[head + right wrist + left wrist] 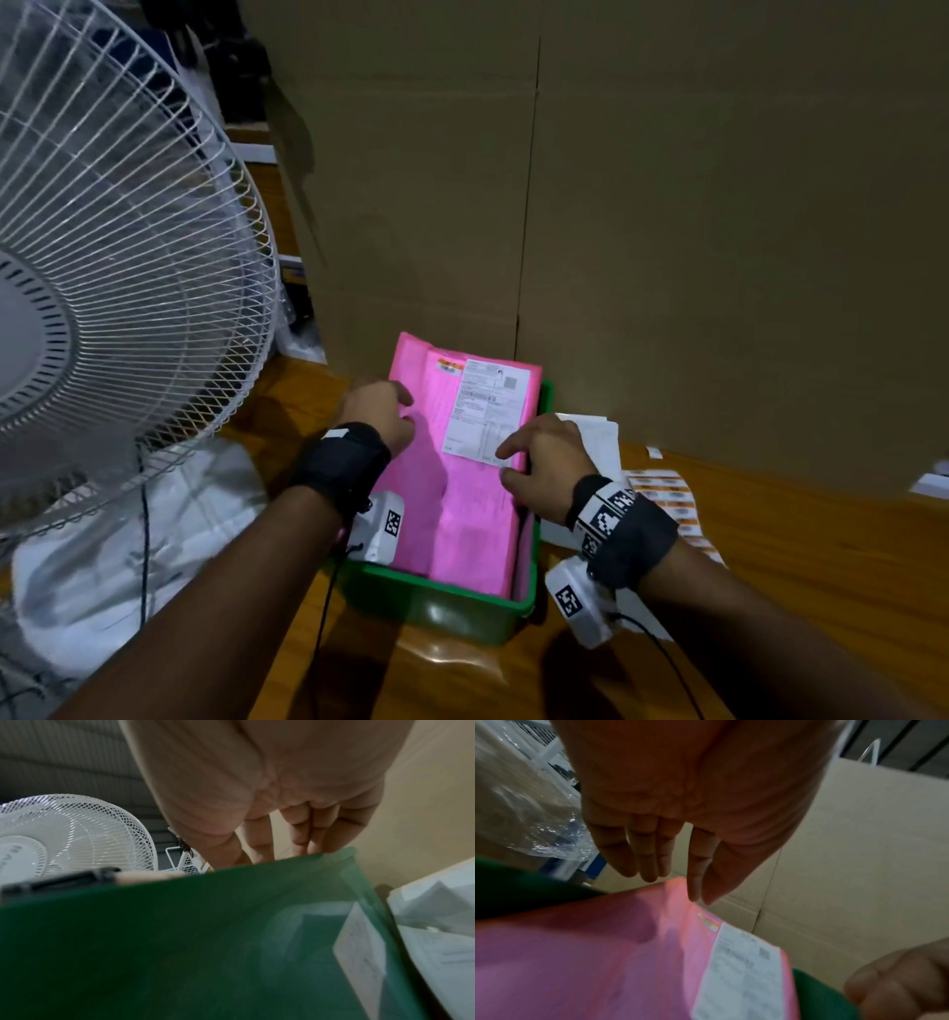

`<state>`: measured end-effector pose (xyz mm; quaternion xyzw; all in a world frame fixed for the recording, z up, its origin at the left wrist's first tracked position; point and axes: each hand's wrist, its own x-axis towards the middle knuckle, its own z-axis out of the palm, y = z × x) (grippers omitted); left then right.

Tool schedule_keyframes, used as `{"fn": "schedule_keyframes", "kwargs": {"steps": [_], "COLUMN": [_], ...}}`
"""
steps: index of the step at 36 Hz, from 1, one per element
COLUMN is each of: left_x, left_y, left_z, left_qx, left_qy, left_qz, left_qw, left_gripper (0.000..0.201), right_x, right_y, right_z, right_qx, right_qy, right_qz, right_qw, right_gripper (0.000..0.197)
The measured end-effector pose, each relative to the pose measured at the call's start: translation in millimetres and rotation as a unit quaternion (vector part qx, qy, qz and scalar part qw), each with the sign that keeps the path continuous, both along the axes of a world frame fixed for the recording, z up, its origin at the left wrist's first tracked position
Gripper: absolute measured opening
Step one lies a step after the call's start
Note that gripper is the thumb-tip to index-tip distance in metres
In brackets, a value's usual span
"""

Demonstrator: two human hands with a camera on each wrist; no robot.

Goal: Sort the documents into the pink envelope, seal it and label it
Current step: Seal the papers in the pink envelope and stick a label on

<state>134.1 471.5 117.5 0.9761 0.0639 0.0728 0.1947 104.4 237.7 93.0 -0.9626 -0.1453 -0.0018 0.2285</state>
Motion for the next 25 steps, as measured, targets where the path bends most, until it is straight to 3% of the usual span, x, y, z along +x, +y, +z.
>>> {"fn": "schedule_keyframes", "kwargs": {"steps": [9, 13, 15, 21, 25], "left_x": [-39.9, -59.2, -67.6, -97.2, -119.0], "left_y": [-31.2, -18.2, -11.1, -14.0, -33.7], "left_z": [36.7, 47.4, 47.3, 15.1, -3.7], "left_qx": [-0.021, -0.021, -0.03, 0.017, 0.016], "left_qy": [-0.107, -0.12, -0.102, 0.007, 0.019], "left_qz": [-0.152, -0.103, -0.06, 0.038, 0.079], "left_qw": [0.982, 0.987, 0.993, 0.999, 0.997], "left_gripper": [0.031, 0.028, 0.037, 0.023, 0.023], "right_x": [-19.1, -35.7, -47.3, -72.9, -83.3], "right_y": [-24.1, -30.9, -31.4, -29.1, -30.2], "right_z": [-4.4, -7.5, -9.1, -19.1, -21.8], "right_qx": [0.046, 0.036, 0.045, 0.061, 0.085], "right_qy": [-0.032, -0.018, 0.002, 0.01, 0.017], "right_qz": [0.008, 0.048, 0.08, 0.144, 0.156], "right_qw": [0.998, 0.998, 0.996, 0.988, 0.984], "right_gripper": [0.031, 0.038, 0.041, 0.043, 0.038]}}
